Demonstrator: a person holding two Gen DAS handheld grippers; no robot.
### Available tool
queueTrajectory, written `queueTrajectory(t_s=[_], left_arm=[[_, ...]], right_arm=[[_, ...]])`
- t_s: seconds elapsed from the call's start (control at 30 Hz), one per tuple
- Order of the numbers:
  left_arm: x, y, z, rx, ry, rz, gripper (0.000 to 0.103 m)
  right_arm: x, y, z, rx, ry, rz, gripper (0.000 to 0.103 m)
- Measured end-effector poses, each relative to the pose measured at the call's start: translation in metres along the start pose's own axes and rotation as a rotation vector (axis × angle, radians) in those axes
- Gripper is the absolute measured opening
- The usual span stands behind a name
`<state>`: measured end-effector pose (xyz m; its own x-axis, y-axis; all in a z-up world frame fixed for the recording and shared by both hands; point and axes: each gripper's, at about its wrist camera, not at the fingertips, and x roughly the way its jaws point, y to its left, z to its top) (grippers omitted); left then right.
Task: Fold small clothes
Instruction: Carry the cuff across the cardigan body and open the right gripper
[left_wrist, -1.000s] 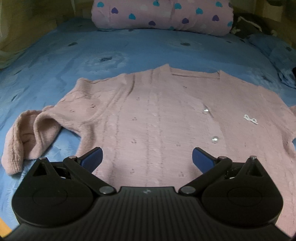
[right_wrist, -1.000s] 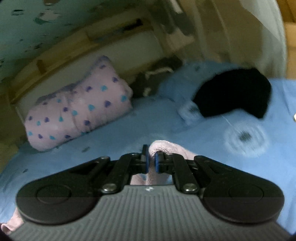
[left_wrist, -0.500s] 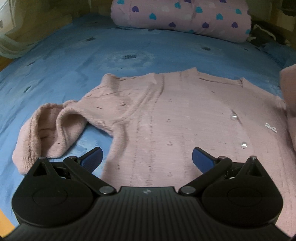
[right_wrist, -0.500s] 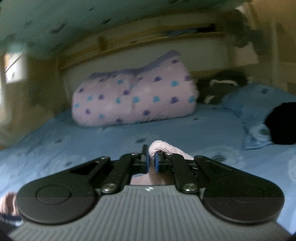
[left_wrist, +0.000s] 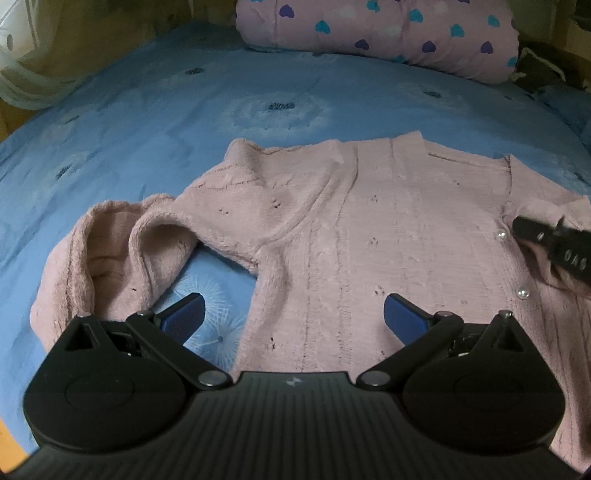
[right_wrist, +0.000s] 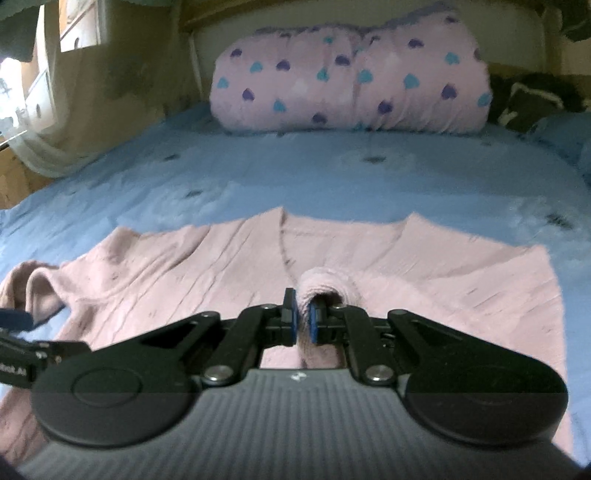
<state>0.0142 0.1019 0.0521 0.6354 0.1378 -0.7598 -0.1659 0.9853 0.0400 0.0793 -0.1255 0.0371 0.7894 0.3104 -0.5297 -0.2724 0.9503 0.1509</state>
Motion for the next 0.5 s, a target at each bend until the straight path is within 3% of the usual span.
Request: queueTrajectory(t_s=[0.17, 0.3, 0.37, 0.5], left_arm=[[0.001, -0.001, -0.002, 0.004, 0.002, -0.002, 0.103], [-0.004, -0.005, -0.003, 0.013, -0.004, -0.010, 0.103], [-0.008, -0.007, -0.004, 0.015, -0.009, -0.014, 0.103], [-0.017, -0.011, -0.006, 0.023, -0.021, -0.022, 0.103]], right_arm=[[0.010, 0.004, -0.006, 0.009, 0.072, 0.030, 0.013], [0.005, 0.006, -0.012, 0.016, 0.074, 0.045, 0.036], [0.001, 0.008, -0.013, 0.021, 0.078, 0.058, 0.055], [-0.011, 0.013, -0.016, 0.030, 0.089, 0.068, 0.060]])
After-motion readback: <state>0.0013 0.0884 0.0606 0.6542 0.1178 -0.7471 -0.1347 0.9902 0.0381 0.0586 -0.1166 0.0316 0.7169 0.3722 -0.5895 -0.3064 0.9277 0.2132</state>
